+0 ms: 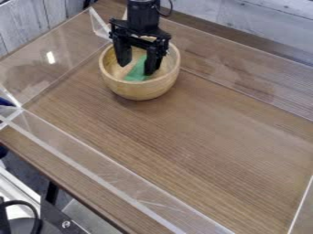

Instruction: Remove the green block from inside the brown bowl and put it on the table

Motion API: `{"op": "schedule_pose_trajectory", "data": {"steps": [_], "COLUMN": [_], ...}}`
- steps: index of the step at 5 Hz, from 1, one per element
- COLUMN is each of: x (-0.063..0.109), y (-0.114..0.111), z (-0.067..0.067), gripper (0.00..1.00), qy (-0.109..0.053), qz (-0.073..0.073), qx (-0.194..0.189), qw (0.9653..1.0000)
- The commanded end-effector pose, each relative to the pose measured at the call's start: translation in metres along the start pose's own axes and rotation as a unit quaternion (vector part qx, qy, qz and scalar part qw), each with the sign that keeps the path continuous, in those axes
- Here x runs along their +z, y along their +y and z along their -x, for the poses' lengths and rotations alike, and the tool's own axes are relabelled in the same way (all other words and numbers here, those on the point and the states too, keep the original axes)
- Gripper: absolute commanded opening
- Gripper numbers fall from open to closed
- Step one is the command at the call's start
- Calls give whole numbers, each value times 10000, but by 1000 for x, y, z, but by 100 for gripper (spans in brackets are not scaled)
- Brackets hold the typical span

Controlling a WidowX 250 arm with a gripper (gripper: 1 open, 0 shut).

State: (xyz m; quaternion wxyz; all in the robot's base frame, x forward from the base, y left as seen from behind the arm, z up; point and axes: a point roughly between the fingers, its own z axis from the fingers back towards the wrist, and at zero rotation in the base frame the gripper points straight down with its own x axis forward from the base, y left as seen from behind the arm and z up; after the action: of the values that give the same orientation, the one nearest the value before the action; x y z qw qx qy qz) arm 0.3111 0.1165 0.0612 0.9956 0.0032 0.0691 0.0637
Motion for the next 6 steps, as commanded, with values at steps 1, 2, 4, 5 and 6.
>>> {"op": "schedule_pose_trajectory", "data": {"steps": [1,2,4,5,6], "x": [24,29,22,19,19], "y": [8,9,10,11,11], "z": [-10,-11,-16,-18,-19], "gripper": [100,100,100,100,100], "qy": [-413,-481,-445,-427,-444], "qz": [-55,-22,-28,-34,-14], "qx": [84,103,140,158,171], "qw": [9991,9988,9989,9990,9989]}}
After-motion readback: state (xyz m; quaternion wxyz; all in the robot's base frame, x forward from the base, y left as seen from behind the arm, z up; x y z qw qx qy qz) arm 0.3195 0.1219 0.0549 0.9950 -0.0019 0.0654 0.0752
